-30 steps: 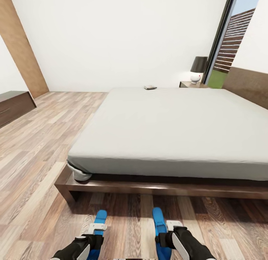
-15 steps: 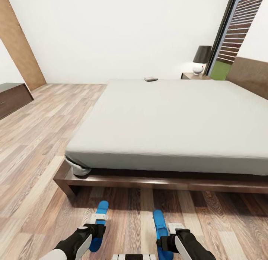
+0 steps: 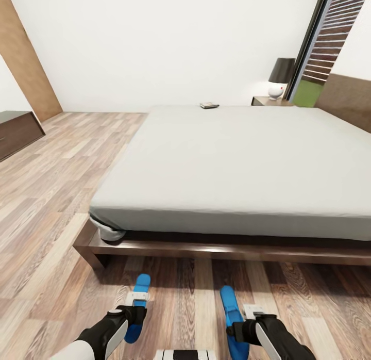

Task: In the bedroom, move the book from the bed onto either nightstand, and place the two sandals side by side next to the bed.

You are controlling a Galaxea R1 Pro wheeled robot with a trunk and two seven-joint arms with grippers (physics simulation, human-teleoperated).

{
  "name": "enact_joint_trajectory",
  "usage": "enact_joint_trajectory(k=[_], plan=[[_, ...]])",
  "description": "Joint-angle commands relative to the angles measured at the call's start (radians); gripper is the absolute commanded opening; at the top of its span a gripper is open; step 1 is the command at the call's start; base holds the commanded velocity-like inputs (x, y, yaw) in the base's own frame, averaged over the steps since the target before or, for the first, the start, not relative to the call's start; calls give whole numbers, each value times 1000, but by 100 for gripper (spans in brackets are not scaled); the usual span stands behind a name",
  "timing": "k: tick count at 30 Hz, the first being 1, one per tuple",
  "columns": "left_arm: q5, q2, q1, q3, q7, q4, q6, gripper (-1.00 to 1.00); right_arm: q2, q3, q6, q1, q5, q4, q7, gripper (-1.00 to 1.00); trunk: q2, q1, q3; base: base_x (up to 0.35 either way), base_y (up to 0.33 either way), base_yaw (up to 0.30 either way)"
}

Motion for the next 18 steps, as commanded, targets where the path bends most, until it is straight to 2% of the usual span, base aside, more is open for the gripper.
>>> enact_joint_trajectory(k=[1, 8, 12, 15, 17, 18], plan=[[10, 1, -1, -8, 5, -2, 5, -100, -2, 3, 5, 0, -1, -6, 2, -100, -1, 0, -5, 0, 0, 0], [10, 1, -3, -8, 5, -4, 5, -100, -8, 4, 10, 1, 0, -30, 9, -100, -2, 3, -32, 0, 0, 0], [9, 1, -3, -8, 6, -5, 1, -100, -13, 3, 10, 1, 2, -32, 10, -100, -2, 3, -32, 0, 0, 0], [7, 2, -3, -8, 7, -20, -3, -100, -32, 3, 9, 1, 0, -35, 11, -100, -2, 3, -32, 0, 0, 0], [-3, 2, -4, -8, 7, -34, -4, -100, -39, 3, 9, 2, 0, -36, 11, -100, -2, 3, -32, 0, 0, 0], [-21, 2, -5, -7, 6, -50, -2, -100, -44, 3, 9, 2, 0, -36, 12, -100, -2, 3, -32, 0, 0, 0]])
